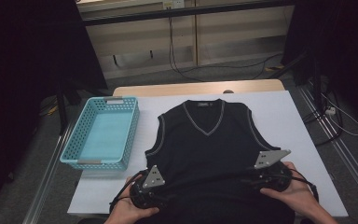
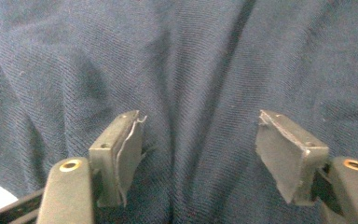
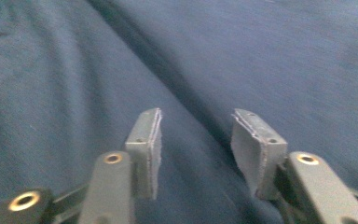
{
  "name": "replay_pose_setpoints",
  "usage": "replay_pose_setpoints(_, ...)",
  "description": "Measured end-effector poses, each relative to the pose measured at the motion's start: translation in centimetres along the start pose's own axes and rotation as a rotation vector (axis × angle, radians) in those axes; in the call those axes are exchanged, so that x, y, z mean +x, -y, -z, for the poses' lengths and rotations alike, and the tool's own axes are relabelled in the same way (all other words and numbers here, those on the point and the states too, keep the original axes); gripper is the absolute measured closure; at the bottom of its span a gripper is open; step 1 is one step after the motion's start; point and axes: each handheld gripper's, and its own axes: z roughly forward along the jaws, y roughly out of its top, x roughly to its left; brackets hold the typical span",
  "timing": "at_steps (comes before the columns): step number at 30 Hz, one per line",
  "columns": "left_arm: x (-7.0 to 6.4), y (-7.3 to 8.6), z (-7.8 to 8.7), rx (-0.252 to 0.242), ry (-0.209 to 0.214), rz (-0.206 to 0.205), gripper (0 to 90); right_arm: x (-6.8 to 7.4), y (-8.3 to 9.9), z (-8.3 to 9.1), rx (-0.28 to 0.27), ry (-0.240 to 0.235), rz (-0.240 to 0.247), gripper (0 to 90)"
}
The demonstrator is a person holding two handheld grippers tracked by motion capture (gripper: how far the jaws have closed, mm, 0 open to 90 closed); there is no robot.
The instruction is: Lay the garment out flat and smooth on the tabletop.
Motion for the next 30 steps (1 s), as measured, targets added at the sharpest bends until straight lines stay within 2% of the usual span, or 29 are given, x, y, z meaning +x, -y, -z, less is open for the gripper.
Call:
replay_pose_setpoints(5, 0.5, -0.1, -0.4, 0.007, 0.005, 0.012, 24.5, 1.0, -1.5, -2.1, 0.021, -0.074, 0.025, 43.0)
replay_pose_setpoints(8, 0.4, -0.1, -0.7, 0.002, 0.004, 0.014, 21.0, 1.2, -1.9, -3.1, 0.043, -0.078, 0.041, 40.1)
replay_pose_setpoints(10, 0.3, -0.1, -0.7, 0.002, 0.003, 0.008, 19.6, 1.3, -1.7, -3.6, 0.070, -0.065, 0.042, 41.9)
replay_pose_setpoints(11, 0.2, -0.1, -0.7, 0.006, -0.003, -0.003, 19.6, 1.4, -1.5, -3.8, 0.066, -0.053, 0.052, 42.5)
replay_pose_setpoints(13, 0.0, -0.1, -0.8, 0.009, -0.007, -0.006, 19.7, 1.7, -1.3, -3.7, 0.059, -0.038, 0.053, 47.0)
replay_pose_setpoints(17, -0.1, 0.0, -0.8, -0.003, -0.011, -0.004, 20.0, 2.0, -1.5, -3.5, 0.075, -0.053, 0.072, 64.8)
replay_pose_setpoints(18, 0.0, -0.1, -0.8, 0.000, -0.012, -0.004, 21.0, 2.1, -1.5, -3.5, 0.078, -0.056, 0.075, 69.5)
replay_pose_setpoints(19, 0.0, -0.3, -0.7, -0.019, -0.020, -0.006, 22.7, 2.0, -1.5, -3.5, 0.078, -0.061, 0.073, 72.2)
replay_pose_setpoints(21, -0.1, -0.7, -0.5, -0.041, -0.027, -0.016, 28.4, 2.0, -1.5, -3.5, 0.078, -0.070, 0.066, 85.5)
replay_pose_setpoints(22, -0.2, -0.9, -0.5, -0.047, -0.033, -0.033, 31.6, 1.9, -1.5, -3.5, 0.077, -0.083, 0.059, 87.6)
replay_pose_setpoints(25, -0.3, -1.0, -0.9, -0.030, -0.005, -0.017, 32.6, 2.0, -1.6, -3.5, 0.084, -0.077, 0.061, 88.9)
replay_pose_setpoints(27, -0.5, -0.7, -1.2, -0.015, -0.006, -0.018, 33.7, 2.2, -1.6, -3.4, 0.088, -0.075, 0.073, 89.4)
replay_pose_setpoints(28, -0.4, -0.6, -1.1, 0.004, -0.005, -0.035, 33.7, 2.4, -1.5, -3.3, 0.088, -0.075, 0.072, 89.4)
replay_pose_setpoints(30, -0.4, -0.4, -1.0, -0.006, -0.002, -0.010, 34.0, 2.5, -1.3, -3.0, 0.087, -0.098, 0.071, 89.5)
